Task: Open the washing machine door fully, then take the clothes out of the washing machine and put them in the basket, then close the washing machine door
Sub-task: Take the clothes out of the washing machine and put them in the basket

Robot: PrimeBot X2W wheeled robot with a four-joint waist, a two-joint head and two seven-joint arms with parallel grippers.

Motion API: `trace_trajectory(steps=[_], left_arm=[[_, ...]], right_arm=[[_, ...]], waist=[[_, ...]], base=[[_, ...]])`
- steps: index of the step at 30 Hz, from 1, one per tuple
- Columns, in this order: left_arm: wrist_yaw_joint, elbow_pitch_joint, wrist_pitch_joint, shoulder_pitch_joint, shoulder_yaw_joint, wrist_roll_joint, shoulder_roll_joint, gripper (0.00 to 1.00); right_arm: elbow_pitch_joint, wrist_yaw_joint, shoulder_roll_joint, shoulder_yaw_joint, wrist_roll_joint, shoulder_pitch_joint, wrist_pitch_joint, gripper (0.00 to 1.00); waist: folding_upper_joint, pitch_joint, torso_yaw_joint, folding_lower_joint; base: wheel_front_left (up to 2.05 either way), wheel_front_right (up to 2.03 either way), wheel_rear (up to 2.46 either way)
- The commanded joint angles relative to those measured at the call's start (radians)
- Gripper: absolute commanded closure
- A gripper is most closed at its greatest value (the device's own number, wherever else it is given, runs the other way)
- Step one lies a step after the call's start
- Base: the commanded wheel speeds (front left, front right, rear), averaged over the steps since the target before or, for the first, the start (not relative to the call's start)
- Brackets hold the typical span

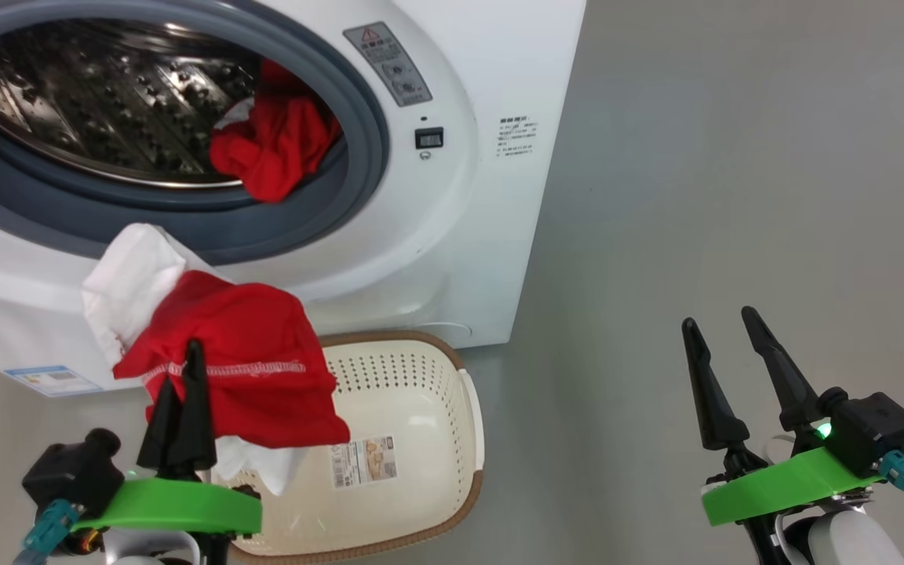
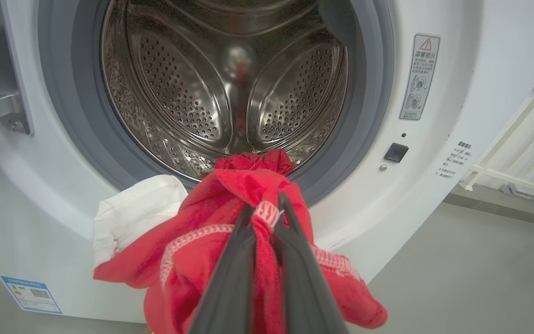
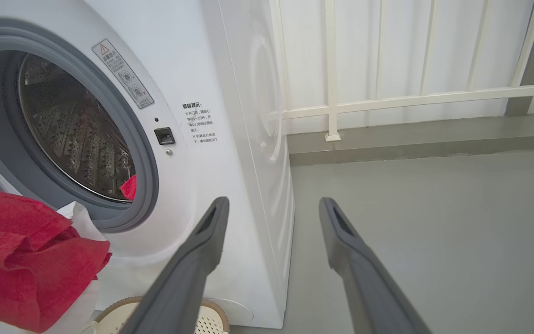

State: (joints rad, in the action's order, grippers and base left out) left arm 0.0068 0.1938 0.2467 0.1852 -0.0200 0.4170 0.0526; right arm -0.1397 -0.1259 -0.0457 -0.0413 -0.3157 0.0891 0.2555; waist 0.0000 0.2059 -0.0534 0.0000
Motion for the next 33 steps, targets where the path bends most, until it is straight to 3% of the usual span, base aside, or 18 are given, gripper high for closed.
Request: trace_trajectory(steps=[1, 17, 33], left_arm=[[-0.008, -0.004, 0.007, 0.030, 0.027, 0.007, 0.011, 1.00], [-0.067, 0.281, 0.015, 0.193, 0.028, 0.037, 0.001, 1.00], [-0.125, 0.745, -0.001, 0.417, -0.019, 0.121, 0.012, 1.00]], right_arm=[[0.028, -0.005, -0.004, -0.025, -0.010, 0.017, 0.006, 0.00], [0.042, -0.005, -0.004, -0.028, 0.010, 0.063, 0.006, 0.00], [0.046, -0.005, -0.004, -0.065, -0.007, 0.142, 0.006, 0.00]], waist=[[0.0000, 0.020, -0.008, 0.0000], [0.0000, 0.148, -0.018, 0.0000], [0.0000, 0.305, -0.067, 0.0000]], base=[[0.00, 0.00, 0.00], [0.00, 0.00, 0.00], [0.00, 0.00, 0.00]])
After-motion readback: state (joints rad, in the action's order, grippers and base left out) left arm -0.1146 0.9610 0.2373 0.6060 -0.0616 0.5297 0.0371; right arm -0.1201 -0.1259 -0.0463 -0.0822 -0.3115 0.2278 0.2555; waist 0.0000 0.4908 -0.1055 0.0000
